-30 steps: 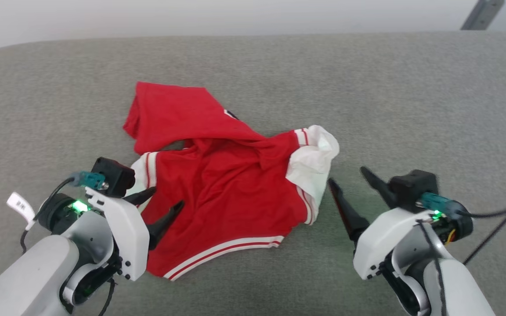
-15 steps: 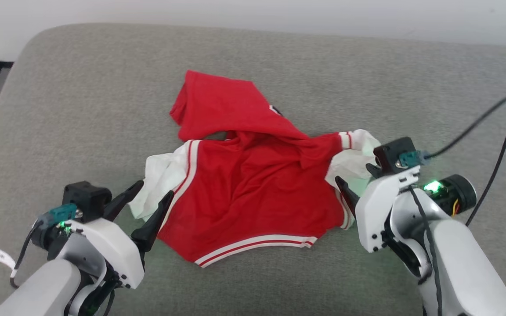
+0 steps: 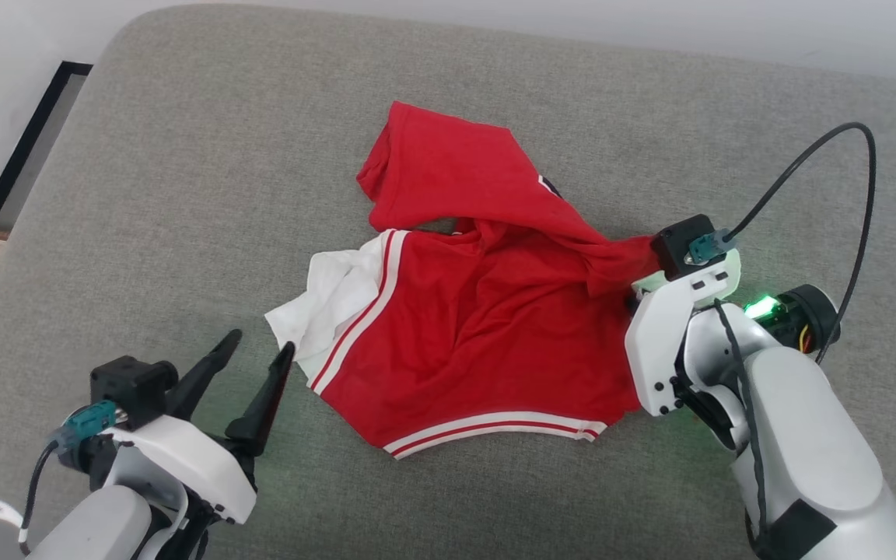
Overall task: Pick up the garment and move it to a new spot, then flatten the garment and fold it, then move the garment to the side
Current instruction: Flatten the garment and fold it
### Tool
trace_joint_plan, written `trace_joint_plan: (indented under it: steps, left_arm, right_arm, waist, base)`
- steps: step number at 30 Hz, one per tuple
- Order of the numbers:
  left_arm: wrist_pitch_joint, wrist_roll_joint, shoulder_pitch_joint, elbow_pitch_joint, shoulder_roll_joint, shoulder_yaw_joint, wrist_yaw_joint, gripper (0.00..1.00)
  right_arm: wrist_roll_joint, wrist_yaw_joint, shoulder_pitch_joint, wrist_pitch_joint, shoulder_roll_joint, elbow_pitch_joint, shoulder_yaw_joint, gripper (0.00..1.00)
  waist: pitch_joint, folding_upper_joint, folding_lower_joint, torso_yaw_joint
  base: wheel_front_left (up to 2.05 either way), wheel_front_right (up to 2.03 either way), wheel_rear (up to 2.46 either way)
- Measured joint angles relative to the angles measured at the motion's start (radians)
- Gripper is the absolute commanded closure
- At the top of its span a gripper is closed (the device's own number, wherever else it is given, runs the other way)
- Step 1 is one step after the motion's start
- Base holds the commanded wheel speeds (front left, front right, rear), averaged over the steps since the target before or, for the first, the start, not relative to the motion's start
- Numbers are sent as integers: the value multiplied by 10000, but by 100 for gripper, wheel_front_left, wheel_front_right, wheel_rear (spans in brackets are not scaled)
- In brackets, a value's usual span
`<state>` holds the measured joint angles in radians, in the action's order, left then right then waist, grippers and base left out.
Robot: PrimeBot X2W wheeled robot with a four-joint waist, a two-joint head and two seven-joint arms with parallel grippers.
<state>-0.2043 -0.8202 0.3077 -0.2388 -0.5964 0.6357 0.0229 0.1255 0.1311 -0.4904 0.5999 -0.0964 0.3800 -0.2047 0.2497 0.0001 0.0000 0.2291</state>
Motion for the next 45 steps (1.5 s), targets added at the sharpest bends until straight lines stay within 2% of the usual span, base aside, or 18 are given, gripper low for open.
trace_joint_plan:
  steps: [6, 11, 16, 17, 19, 24, 32, 40, 41, 42, 43, 45]
  left_arm:
    - [-454, 128, -178, -188, 136, -437, -25, 0]
    - [-554, 345, -632, -90, 261, -1129, -130, 0]
    - [-558, 842, -1228, 435, 539, -2257, -63, 0]
    - [-558, 1097, -1520, 602, 640, -2640, -21, 0]
    - [-558, 1394, -1760, 767, 786, -3078, 48, 0]
    - [-560, 1973, -2383, 1058, 1212, -4090, 222, 0]
    - [-560, 2625, -2969, 1158, 1854, -5041, 660, 0]
    - [-560, 2949, -3390, 1112, 2155, -5718, 890, 0]
    - [-560, 2984, -3428, 1099, 2161, -5785, 915, 0]
    - [-560, 2984, -3428, 1099, 2161, -5785, 915, 0]
    - [-560, 3037, -3486, 1093, 2171, -5837, 918, 0]
    - [-560, 3124, -3619, 1055, 2182, -5916, 934, 0]
  right_arm:
    - [36, 0, -106, -90, -4, 71, 341, 100]
    - [242, 0, 32, -25, -151, -527, 922, 100]
    - [418, 0, 500, 387, -466, -1463, 2132, 100]
    - [500, 0, 745, 554, -558, -1864, 2746, 100]
    - [497, 0, 1009, 756, -656, -2209, 3275, 100]
    - [493, 0, 1585, 1074, -719, -2648, 4612, 100]
    - [272, 0, 2467, 1718, -531, -2236, 5800, 100]
    - [-228, 0, 2963, 2142, -130, -1768, 6153, 100]
    - [-245, 0, 2964, 2165, -94, -1758, 6130, 89]
    - [-245, 0, 2964, 2165, -94, -1758, 6130, 49]
    - [-245, 0, 2956, 2153, -86, -1781, 6063, 0]
    - [-244, 0, 2946, 2188, -56, -1850, 5956, 0]
  waist:
    - [-54, 0, 0, 61]
    - [-192, -1, 0, 36]
    - [-327, 0, 0, 28]
    - [-376, 0, 0, 22]
    - [-428, 0, 0, 15]
    - [-550, 0, 0, -7]
    - [-740, 0, 0, 58]
    - [-1049, 0, 0, 21]
    - [-1096, 0, 0, 4]
    - [-1096, 0, 0, 4]
    - [-1147, 0, 0, -17]
    - [-1246, 0, 0, -79]
  base:
    - [0, 0, 0]
    - [0, 0, 0]
    - [0, 0, 0]
    - [0, 0, 0]
    - [0, 0, 0]
    - [0, 0, 0]
    - [0, 0, 0]
    - [0, 0, 0]
    - [0, 0, 0]
    - [0, 0, 0]
    - [0, 0, 0]
    - [0, 0, 0]
